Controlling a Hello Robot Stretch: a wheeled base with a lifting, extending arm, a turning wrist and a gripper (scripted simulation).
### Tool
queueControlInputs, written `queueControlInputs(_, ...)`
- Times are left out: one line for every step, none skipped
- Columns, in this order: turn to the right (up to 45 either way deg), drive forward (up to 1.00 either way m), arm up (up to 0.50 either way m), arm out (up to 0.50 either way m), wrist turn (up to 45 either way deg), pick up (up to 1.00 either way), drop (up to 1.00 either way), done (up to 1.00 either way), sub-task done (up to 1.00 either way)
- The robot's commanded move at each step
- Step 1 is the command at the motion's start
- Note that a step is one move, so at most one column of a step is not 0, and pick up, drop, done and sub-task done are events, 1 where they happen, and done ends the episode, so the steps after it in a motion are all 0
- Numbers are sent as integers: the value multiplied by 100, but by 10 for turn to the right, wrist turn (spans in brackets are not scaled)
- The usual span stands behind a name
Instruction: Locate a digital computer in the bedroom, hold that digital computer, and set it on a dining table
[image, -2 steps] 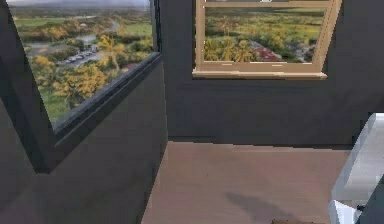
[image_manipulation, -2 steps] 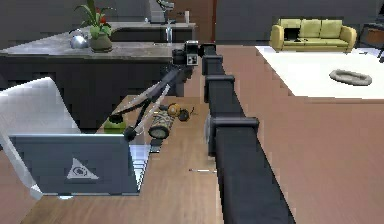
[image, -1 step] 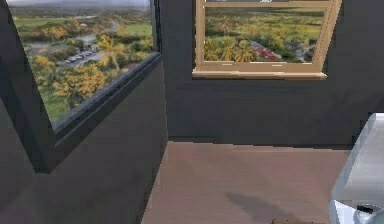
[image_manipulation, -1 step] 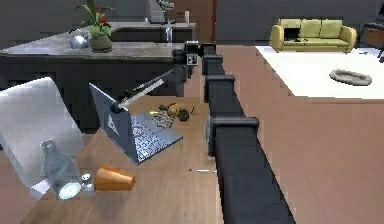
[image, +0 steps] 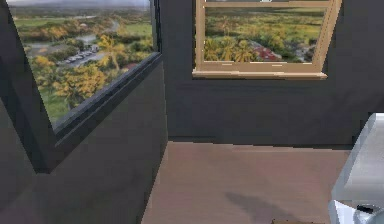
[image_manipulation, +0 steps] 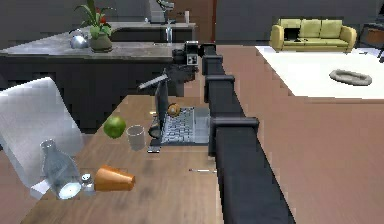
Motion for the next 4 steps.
queueControlInputs(0,0,0,0,240,0,0,0,0)
queueControlInputs(0,0,-4,0,0,0,0,0,0)
queueControlInputs(0,0,-32,0,0,0,0,0,0)
queueControlInputs(0,0,0,0,0,0,100,0,0)
